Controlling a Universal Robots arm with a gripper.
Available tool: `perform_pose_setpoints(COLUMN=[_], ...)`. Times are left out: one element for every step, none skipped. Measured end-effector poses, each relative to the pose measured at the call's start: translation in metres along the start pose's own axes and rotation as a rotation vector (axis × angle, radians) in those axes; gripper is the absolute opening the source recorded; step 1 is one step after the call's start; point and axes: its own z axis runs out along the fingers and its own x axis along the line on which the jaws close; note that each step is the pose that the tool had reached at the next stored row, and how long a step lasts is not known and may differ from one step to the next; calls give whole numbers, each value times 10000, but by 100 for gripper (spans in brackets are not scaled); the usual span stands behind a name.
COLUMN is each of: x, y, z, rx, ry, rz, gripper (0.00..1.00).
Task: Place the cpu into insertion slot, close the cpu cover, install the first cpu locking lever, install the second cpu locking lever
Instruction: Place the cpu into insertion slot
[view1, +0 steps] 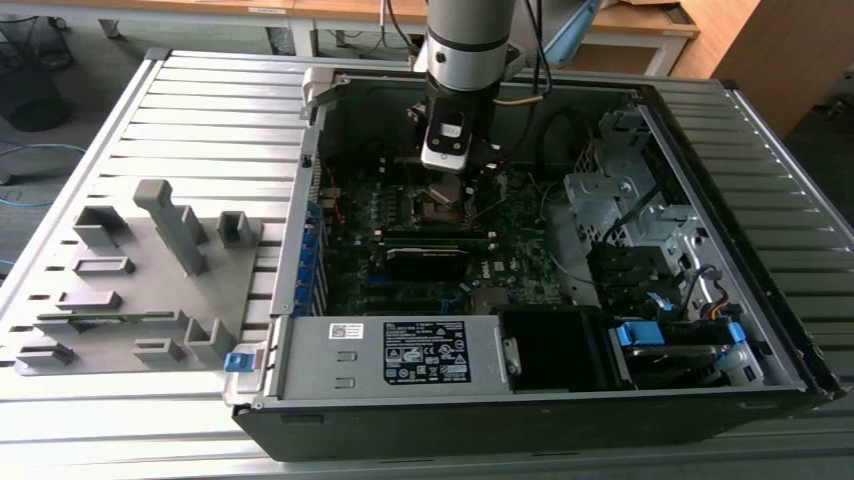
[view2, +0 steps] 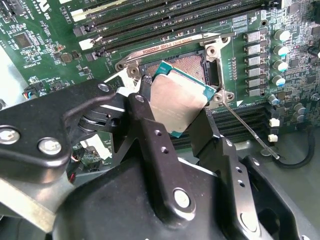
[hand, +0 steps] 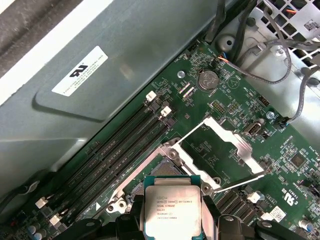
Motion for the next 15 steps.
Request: perform_pose_setpoints(x=[0, 0, 0, 0, 0, 0, 0, 0, 0, 0, 0, 0, 0, 0, 0], y=[0, 0, 0, 0, 0, 0, 0, 0, 0, 0, -1, 0, 0, 0, 0], z=[1, 1, 1, 2, 3, 3, 4, 4, 5, 5, 5, 5, 5, 5, 5], rx=[0, 1, 3, 4, 5, 7, 9, 10, 12, 15, 15, 15, 15, 15, 14], ry=[-7, -16, -29, -41, -53, -66, -79, -92, -105, -117, -120, -121, -121, -121, -121], rz=[97, 226, 393, 556, 725, 897, 1072, 1249, 1420, 1586, 1641, 1641, 1643, 1644, 1645], gripper=[54, 54, 54, 54, 54, 54, 54, 54, 54, 54, 54, 54, 54, 54, 54])
